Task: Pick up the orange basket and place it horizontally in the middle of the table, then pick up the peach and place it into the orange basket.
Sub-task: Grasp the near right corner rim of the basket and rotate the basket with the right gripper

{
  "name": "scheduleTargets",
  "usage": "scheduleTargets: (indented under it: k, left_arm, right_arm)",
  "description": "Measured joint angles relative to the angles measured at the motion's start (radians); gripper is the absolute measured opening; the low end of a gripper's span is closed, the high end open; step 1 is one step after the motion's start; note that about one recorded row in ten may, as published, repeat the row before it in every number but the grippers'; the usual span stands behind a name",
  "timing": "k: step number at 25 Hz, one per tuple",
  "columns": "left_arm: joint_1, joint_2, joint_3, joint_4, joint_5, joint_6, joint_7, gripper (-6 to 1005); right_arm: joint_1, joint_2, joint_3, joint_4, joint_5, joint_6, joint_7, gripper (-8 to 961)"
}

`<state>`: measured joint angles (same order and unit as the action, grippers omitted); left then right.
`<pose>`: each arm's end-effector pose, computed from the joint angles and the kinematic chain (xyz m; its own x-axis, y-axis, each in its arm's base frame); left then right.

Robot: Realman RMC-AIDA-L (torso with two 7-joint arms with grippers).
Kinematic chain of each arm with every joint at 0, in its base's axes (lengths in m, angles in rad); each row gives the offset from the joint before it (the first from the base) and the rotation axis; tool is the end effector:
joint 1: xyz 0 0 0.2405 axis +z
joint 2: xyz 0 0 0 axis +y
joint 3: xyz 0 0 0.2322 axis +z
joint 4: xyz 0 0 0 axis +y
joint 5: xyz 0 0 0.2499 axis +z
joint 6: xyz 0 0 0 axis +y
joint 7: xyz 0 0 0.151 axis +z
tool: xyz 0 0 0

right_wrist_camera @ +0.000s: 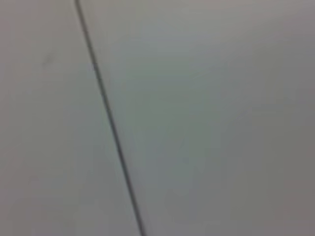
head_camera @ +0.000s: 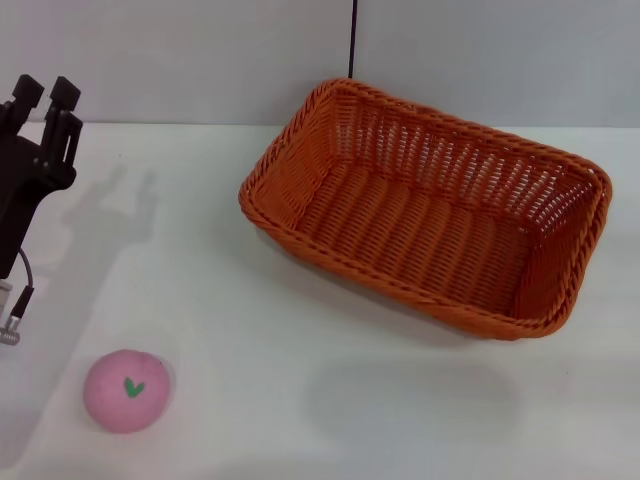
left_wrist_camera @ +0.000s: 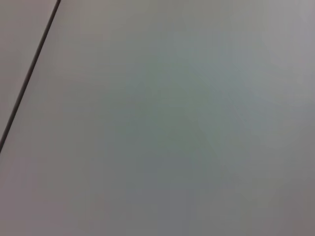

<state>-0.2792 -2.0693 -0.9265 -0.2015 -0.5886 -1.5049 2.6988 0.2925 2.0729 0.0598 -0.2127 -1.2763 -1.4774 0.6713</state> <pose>-0.3199 0.2894 -0.0137 0.4541 -0.1905 0.8703 0.8039 -0.3335 -0.4925 0.4132 0.2683 0.1026 0.5110 0.2966 -0.8068 -0.8560 0.0899 -0.5091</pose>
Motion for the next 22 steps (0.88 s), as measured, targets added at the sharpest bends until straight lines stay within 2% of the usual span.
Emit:
scheduleTargets:
  k: [2, 4, 5, 6, 7, 8, 10, 12, 14, 15, 16, 19, 20, 21, 22]
  left_arm:
    - [0.0, 0.0, 0.0, -0.001, 0.0, 0.0, 0.0, 310]
    - [0.001, 0.0, 0.0, -0.002, 0.0, 0.0, 0.0, 378]
    - [0.001, 0.0, 0.0, -0.002, 0.0, 0.0, 0.0, 416]
    - [0.001, 0.0, 0.0, -0.002, 0.0, 0.0, 0.0, 455]
    - [0.005, 0.0, 0.0, -0.003, -0.001, 0.0, -0.001, 493]
    - [0.005, 0.0, 0.0, -0.003, -0.001, 0.0, -0.001, 531]
    - [0.009, 0.0, 0.0, -0.004, -0.001, 0.0, -0.001, 608]
    - [0.009, 0.0, 0.0, -0.004, -0.001, 0.0, -0.001, 629]
    - [0.009, 0.0, 0.0, -0.003, -0.001, 0.0, -0.001, 650]
    - [0.009, 0.0, 0.0, -0.003, 0.0, 0.0, -0.001, 661]
    - [0.009, 0.0, 0.0, -0.003, 0.0, 0.0, -0.001, 660]
    - [0.009, 0.0, 0.0, -0.003, -0.001, 0.0, -0.001, 658]
    - [0.007, 0.0, 0.0, -0.004, 0.0, 0.0, -0.001, 658]
    - [0.007, 0.0, 0.0, -0.004, 0.0, 0.0, -0.001, 657]
    - [0.006, 0.0, 0.0, -0.004, -0.001, 0.0, -0.001, 657]
  right_arm:
    - [-0.003, -0.001, -0.025, -0.007, -0.003, -0.009, 0.004, 652]
    - [-0.01, -0.003, -0.09, -0.034, -0.008, -0.033, 0.026, 649]
    - [-0.017, -0.003, -0.162, -0.091, -0.01, -0.051, 0.099, 648]
    - [-0.017, -0.003, -0.162, -0.091, -0.01, -0.051, 0.099, 647]
    - [-0.024, -0.005, -0.227, -0.166, -0.021, -0.057, 0.211, 645]
    - [-0.024, -0.005, -0.227, -0.166, -0.021, -0.057, 0.211, 644]
    - [-0.029, -0.011, -0.285, -0.269, -0.062, -0.059, 0.353, 641]
    - [-0.024, -0.022, -0.315, -0.384, -0.149, -0.063, 0.509, 638]
    - [-0.006, -0.04, -0.334, -0.51, -0.266, -0.075, 0.698, 636]
    - [0.027, -0.066, -0.349, -0.623, -0.393, -0.102, 0.878, 634]
    - [0.027, -0.066, -0.349, -0.623, -0.393, -0.102, 0.878, 633]
    - [0.105, -0.107, -0.358, -0.772, -0.607, -0.166, 1.114, 629]
    - [0.173, -0.134, -0.359, -0.85, -0.751, -0.213, 1.228, 627]
    - [0.173, -0.134, -0.359, -0.85, -0.751, -0.213, 1.228, 626]
    - [0.211, -0.147, -0.359, -0.877, -0.825, -0.235, 1.269, 624]
